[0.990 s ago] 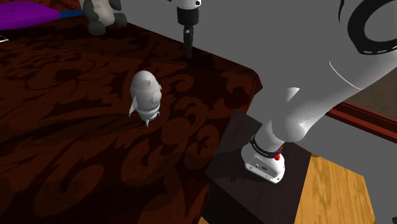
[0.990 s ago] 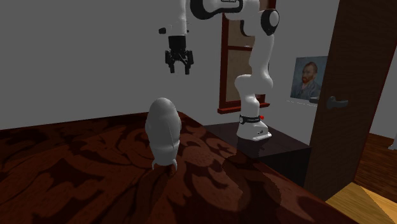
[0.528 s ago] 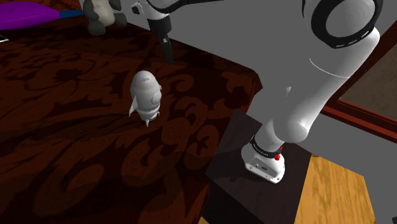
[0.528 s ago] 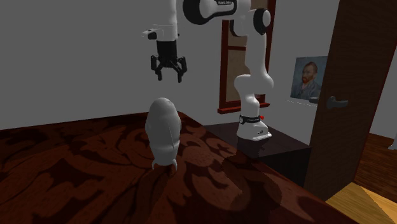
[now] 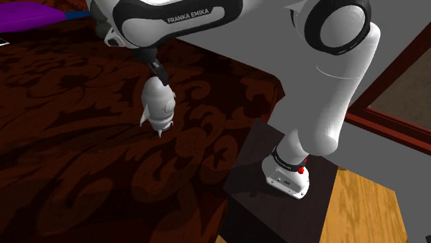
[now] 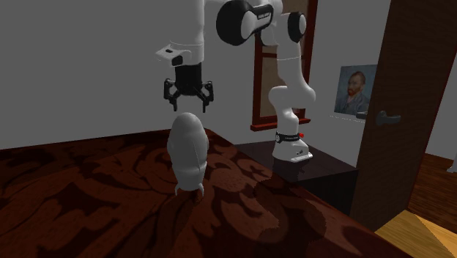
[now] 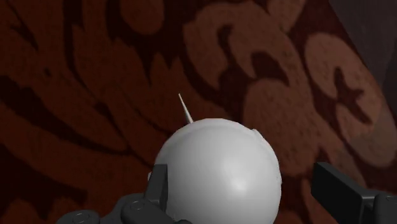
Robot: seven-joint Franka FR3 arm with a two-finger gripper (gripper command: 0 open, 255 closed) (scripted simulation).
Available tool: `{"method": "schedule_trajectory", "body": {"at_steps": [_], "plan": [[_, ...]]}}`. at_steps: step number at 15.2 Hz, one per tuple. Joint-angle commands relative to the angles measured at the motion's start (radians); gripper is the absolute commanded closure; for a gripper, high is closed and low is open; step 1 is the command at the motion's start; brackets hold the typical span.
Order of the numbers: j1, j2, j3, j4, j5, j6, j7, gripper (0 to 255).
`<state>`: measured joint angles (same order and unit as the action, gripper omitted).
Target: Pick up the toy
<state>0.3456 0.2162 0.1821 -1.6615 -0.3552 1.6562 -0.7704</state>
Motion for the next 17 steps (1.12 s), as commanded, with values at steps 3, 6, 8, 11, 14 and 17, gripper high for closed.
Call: {"method": "schedule_trajectory", "body": {"at_steps": [3,6,8,11,14,17], "plan": [[0.058,0.102,0.039,0.055,-0.081,0.007,-0.075,0],[0.102,0.162,0.065,0.074,-0.139,0.019,-0.129,0],[0.122,0.186,0.076,0.077,-0.166,0.027,-0.154,0],[0.121,0.198,0.074,0.055,-0.172,0.057,-0.139,0],[0.120,0.212,0.072,0.035,-0.178,0.087,-0.125,0],[0.120,0.219,0.071,0.026,-0.181,0.102,-0.117,0]]}}
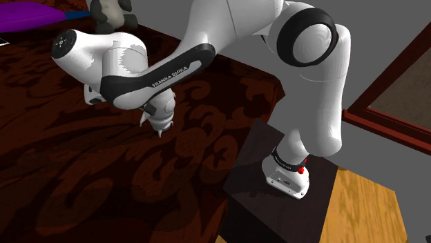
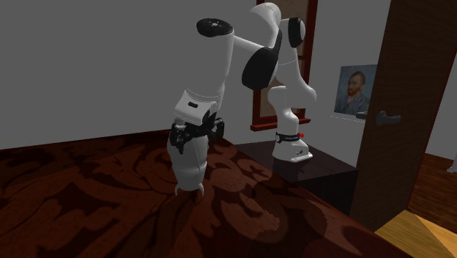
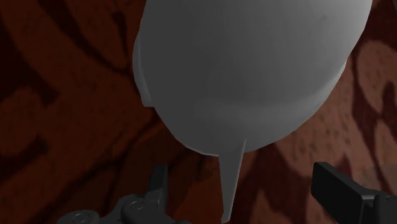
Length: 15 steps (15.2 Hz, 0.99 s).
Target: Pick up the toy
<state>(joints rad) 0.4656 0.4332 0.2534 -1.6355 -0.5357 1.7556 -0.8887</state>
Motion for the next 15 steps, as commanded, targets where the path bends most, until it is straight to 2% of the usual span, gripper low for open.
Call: {"method": "schedule_trajectory", "body": {"at_steps": [1,10,15], "plan": [[-0.001,0.002,-0.001,-0.001,-0.001,0.003,0.000,255],[0.000,0.002,0.000,0.000,-0.001,0.003,0.001,255],[0.001,-0.021,0.003,0.032,0.010,-0.046,-0.023,255]]}}
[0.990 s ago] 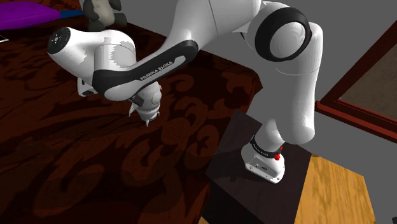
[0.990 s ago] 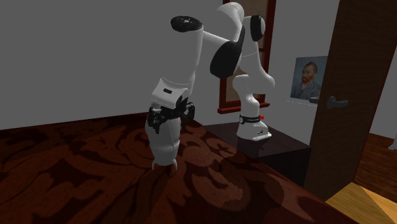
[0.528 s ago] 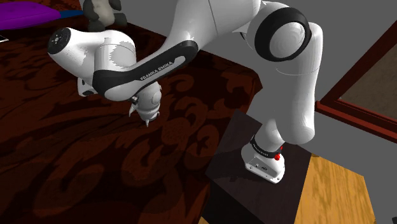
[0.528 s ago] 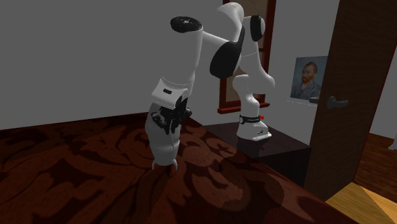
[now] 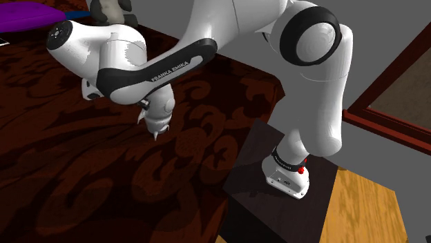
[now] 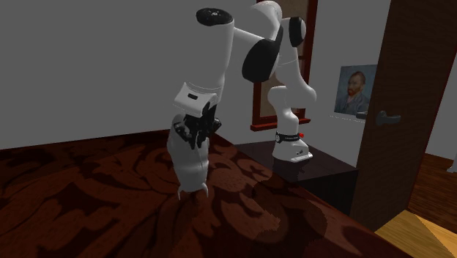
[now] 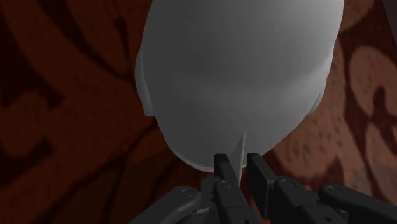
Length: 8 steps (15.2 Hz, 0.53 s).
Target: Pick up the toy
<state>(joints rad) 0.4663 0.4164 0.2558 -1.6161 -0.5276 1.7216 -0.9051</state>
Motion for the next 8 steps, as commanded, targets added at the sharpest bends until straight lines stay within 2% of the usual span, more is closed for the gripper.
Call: {"method": "schedule_trajectory", "body": {"at_steps": [1,8], "plan": [[0.001,-0.008,0.001,0.020,0.003,-0.022,-0.012,255],[0.005,-0.032,0.004,0.078,0.014,-0.095,-0.046,255]]}}
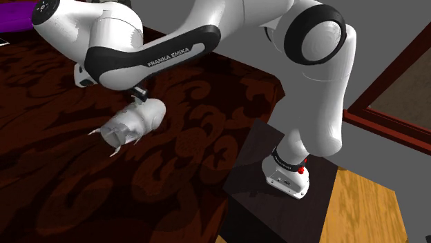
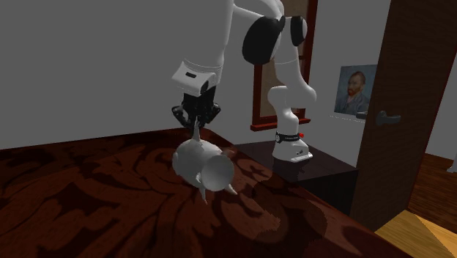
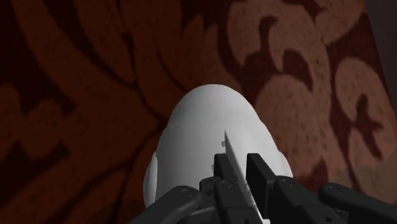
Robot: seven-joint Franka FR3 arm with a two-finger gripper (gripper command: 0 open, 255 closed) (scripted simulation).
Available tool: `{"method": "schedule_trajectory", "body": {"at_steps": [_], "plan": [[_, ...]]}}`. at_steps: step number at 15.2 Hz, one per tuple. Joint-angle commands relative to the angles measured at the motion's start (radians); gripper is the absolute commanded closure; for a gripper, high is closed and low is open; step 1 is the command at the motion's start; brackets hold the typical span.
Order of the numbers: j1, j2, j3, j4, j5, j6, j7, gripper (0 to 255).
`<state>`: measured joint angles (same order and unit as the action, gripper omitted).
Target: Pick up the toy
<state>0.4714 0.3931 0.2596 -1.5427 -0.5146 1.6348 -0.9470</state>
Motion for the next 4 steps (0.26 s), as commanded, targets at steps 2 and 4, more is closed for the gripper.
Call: {"method": "schedule_trajectory", "body": {"at_steps": [2,4], "plan": [[0.001,-0.013,0.001,0.023,0.003,-0.030,-0.013,255],[0.002,-0.014,0.001,0.025,0.003,-0.032,-0.014,255]]}}
